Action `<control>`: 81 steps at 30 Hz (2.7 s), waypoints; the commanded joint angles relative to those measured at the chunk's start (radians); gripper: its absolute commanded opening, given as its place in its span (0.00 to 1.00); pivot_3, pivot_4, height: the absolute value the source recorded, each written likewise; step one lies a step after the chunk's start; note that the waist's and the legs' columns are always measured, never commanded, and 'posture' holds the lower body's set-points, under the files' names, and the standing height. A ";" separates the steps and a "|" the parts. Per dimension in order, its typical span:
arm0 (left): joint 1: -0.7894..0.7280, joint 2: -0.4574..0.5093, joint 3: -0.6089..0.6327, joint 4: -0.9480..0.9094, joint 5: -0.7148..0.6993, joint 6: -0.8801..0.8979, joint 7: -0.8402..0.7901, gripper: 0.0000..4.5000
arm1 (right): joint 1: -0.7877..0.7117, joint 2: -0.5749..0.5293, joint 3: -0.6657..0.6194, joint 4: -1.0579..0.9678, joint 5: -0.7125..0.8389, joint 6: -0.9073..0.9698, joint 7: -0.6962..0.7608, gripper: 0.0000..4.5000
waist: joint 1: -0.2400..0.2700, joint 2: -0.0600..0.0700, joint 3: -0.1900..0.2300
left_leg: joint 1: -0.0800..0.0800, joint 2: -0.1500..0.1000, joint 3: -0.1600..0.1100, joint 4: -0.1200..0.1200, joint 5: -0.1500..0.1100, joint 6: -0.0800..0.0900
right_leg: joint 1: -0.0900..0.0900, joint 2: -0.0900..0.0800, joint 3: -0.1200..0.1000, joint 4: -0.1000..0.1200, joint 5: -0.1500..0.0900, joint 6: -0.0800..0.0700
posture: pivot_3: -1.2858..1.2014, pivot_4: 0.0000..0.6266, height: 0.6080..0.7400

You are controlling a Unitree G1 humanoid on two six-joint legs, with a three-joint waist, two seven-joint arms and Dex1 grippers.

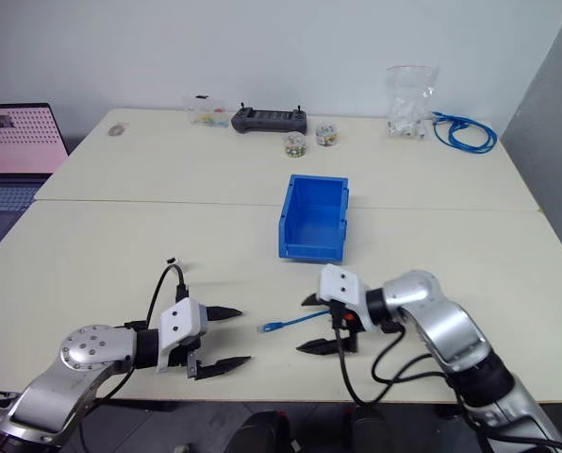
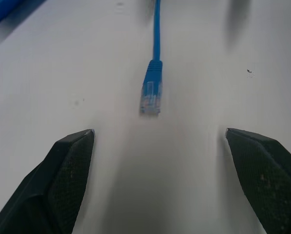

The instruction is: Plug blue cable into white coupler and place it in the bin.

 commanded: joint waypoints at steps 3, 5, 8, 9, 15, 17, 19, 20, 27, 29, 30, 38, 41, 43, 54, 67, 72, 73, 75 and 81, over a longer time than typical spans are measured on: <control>-0.090 -0.045 -0.084 0.081 0.092 -0.014 0.031 1.00 | 0.109 -0.011 -0.165 -0.198 0.133 0.146 -0.129 0.95 | -0.001 0.000 0.000 | 0.000 0.000 0.000 0.000 0.000 0.000 | 0.000 0.001 0.000 0.000 0.000 0.000 | 0.52 0.24 1.00; -0.108 -0.048 -0.102 0.108 0.113 -0.030 0.030 1.00 | 0.128 -0.020 -0.175 -0.218 0.148 0.160 -0.154 0.95 | -0.001 0.000 0.000 | 0.001 0.000 0.001 0.000 0.000 0.000 | 0.001 0.001 0.001 0.000 -0.001 0.003 | 0.52 0.24 1.00; -0.139 -0.043 -0.125 0.139 0.130 -0.033 0.016 0.90 | 0.155 -0.042 -0.185 -0.238 0.161 0.162 -0.179 0.96 | 0.000 0.000 -0.001 | 0.002 0.000 0.000 0.000 0.000 0.000 | 0.002 0.000 0.000 0.000 -0.003 0.004 | 0.52 0.24 1.00; -0.146 -0.036 -0.130 0.146 0.134 -0.033 0.009 0.85 | 0.158 -0.049 -0.187 -0.241 0.167 0.161 -0.184 0.96 | 0.000 0.000 -0.001 | 0.002 0.000 0.000 0.000 0.000 0.000 | 0.002 0.000 0.000 -0.001 -0.003 0.005 | 0.52 0.24 1.00; -0.165 -0.001 -0.146 0.164 0.153 -0.021 -0.018 0.57 | 0.164 -0.084 -0.203 -0.241 0.200 0.141 -0.200 0.96 | 0.000 0.000 -0.001 | 0.004 0.000 0.000 0.000 0.000 0.000 | 0.005 0.000 0.000 -0.001 -0.003 0.005 | 0.52 0.24 1.00; -0.163 0.018 -0.148 0.154 0.155 0.000 -0.024 0.45 | 0.163 -0.094 -0.210 -0.244 0.216 0.133 -0.202 0.96 | -0.001 0.000 -0.001 | 0.005 0.000 0.000 0.000 0.000 0.000 | 0.005 0.000 0.000 -0.001 -0.003 0.005 | 0.52 0.24 1.00; -0.159 0.028 -0.150 0.146 0.156 0.018 -0.022 0.36 | 0.164 -0.099 -0.212 -0.247 0.229 0.122 -0.204 0.96 | -0.003 0.000 -0.001 | 0.005 0.000 0.000 0.000 0.000 0.000 | 0.005 0.001 0.000 -0.001 -0.003 0.005 | 0.52 0.24 1.00; -0.157 0.034 -0.151 0.141 0.157 0.026 -0.021 0.30 | 0.164 -0.100 -0.214 -0.249 0.235 0.116 -0.205 0.96 | -0.005 0.000 -0.001 | 0.005 0.001 0.000 0.000 0.000 0.000 | 0.005 0.001 0.001 -0.001 -0.003 0.005 | 0.52 0.24 1.00; -0.142 0.059 -0.149 0.097 0.138 0.071 -0.025 0.05 | 0.175 -0.110 -0.234 -0.265 0.284 0.102 -0.219 0.96 | -0.014 0.000 -0.001 | 0.006 0.001 0.000 -0.001 0.000 0.000 | 0.006 0.001 0.000 -0.001 -0.003 0.005 | 0.52 0.24 1.00; -0.156 0.052 -0.152 0.081 0.121 0.092 -0.032 0.05 | 0.181 -0.109 -0.250 -0.272 0.312 0.115 -0.229 0.96 | -0.016 0.000 -0.001 | 0.006 0.001 0.000 -0.001 0.000 0.000 | 0.006 0.001 0.001 -0.001 -0.003 0.005 | 0.52 0.24 1.00; -0.164 0.047 -0.152 0.070 0.109 0.107 -0.037 0.05 | 0.186 -0.106 -0.261 -0.280 0.333 0.128 -0.237 0.96 | -0.016 0.000 -0.001 | 0.006 0.001 0.000 -0.001 0.000 0.000 | 0.006 0.001 0.001 -0.001 -0.003 0.005 | 0.52 0.24 1.00; -0.352 -0.074 -0.092 -0.021 -0.127 0.395 -0.060 0.05 | 0.267 -0.112 -0.412 -0.409 0.621 0.288 -0.325 0.96 | -0.009 -0.001 0.000 | 0.002 0.001 -0.001 0.001 0.000 0.000 | 0.005 0.001 -0.001 -0.002 -0.003 0.005 | 0.52 0.24 1.00; -0.424 -0.139 -0.042 -0.012 -0.244 0.513 -0.046 0.05 | 0.298 -0.116 -0.449 -0.435 0.713 0.318 -0.369 0.96 | -0.003 -0.002 0.001 | 0.001 0.000 -0.002 0.001 0.000 0.000 | 0.005 0.001 -0.001 -0.003 -0.003 0.006 | 0.52 0.24 1.00; -0.472 -0.196 0.012 0.004 -0.365 0.624 -0.031 0.05 | 0.316 -0.098 -0.472 -0.435 0.781 0.330 -0.422 0.96 | -0.003 -0.002 0.001 | 0.001 0.000 -0.001 0.001 0.000 0.000 | 0.005 0.001 -0.001 -0.003 -0.003 0.006 | 0.52 0.24 1.00; -0.534 -0.271 0.166 -0.004 -0.762 0.993 0.056 0.05 | 0.214 0.051 -0.512 -0.279 1.074 0.277 -0.713 0.96 | -0.024 -0.003 0.001 | 0.003 0.000 -0.001 0.001 0.000 0.000 | 0.005 0.002 0.000 -0.001 -0.003 0.006 | 0.52 0.24 1.00; -0.515 -0.272 0.210 -0.010 -0.883 1.016 0.155 0.05 | 0.120 0.064 -0.413 -0.208 1.165 0.251 -0.773 0.96 | -0.022 -0.003 0.001 | 0.002 0.000 -0.001 0.000 0.000 0.000 | 0.004 0.001 0.001 -0.002 -0.003 0.006 | 0.52 0.24 1.00; -0.500 -0.254 0.203 -0.021 -0.898 1.011 0.156 0.05 | 0.105 0.067 -0.399 -0.189 1.174 0.239 -0.773 0.84 | -0.022 -0.003 0.001 | 0.002 0.000 -0.001 0.000 0.000 0.000 | 0.004 0.001 0.001 -0.002 -0.003 0.006 | 0.52 0.24 1.00; -0.497 -0.249 0.203 -0.023 -0.900 1.010 0.153 0.05 | 0.104 0.067 -0.398 -0.188 1.179 0.237 -0.772 0.79 | -0.021 -0.003 0.001 | 0.002 0.000 0.000 0.000 0.000 0.000 | 0.004 0.001 0.001 -0.002 -0.003 0.006 | 0.52 0.24 1.00; -0.492 -0.240 0.200 -0.028 -0.902 1.010 0.145 0.05 | 0.103 0.065 -0.396 -0.186 1.189 0.235 -0.769 0.66 | -0.021 -0.003 0.001 | 0.002 0.000 -0.001 0.000 0.000 0.000 | 0.004 0.001 0.001 -0.002 -0.003 0.006 | 0.52 0.24 1.00; -0.483 -0.225 0.195 -0.033 -0.911 0.998 0.143 0.05 | 0.103 0.059 -0.383 -0.191 1.197 0.240 -0.762 0.34 | -0.021 -0.003 0.001 | 0.002 0.000 0.000 0.000 0.000 0.000 | 0.004 0.001 0.001 -0.002 -0.003 0.006 | 0.52 0.24 1.00</control>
